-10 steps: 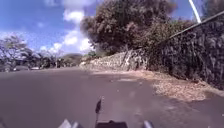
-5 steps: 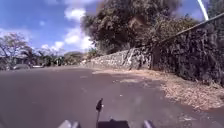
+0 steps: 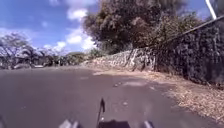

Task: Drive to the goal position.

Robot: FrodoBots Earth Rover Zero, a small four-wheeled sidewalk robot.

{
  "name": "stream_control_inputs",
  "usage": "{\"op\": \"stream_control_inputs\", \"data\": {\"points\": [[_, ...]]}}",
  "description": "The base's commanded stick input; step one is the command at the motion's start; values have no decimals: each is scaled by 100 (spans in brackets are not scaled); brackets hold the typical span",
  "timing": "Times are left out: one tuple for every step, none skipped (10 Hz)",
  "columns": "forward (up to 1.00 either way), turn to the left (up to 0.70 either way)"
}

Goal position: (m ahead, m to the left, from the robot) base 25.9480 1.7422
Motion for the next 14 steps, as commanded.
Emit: {"op": "stream_control_inputs", "data": {"points": [[70,0],[70,0],[70,0],[70,0],[70,0],[70,0],[70,0],[70,0],[70,0],[70,0],[70,0],[70,2],[70,3],[70,28]]}}
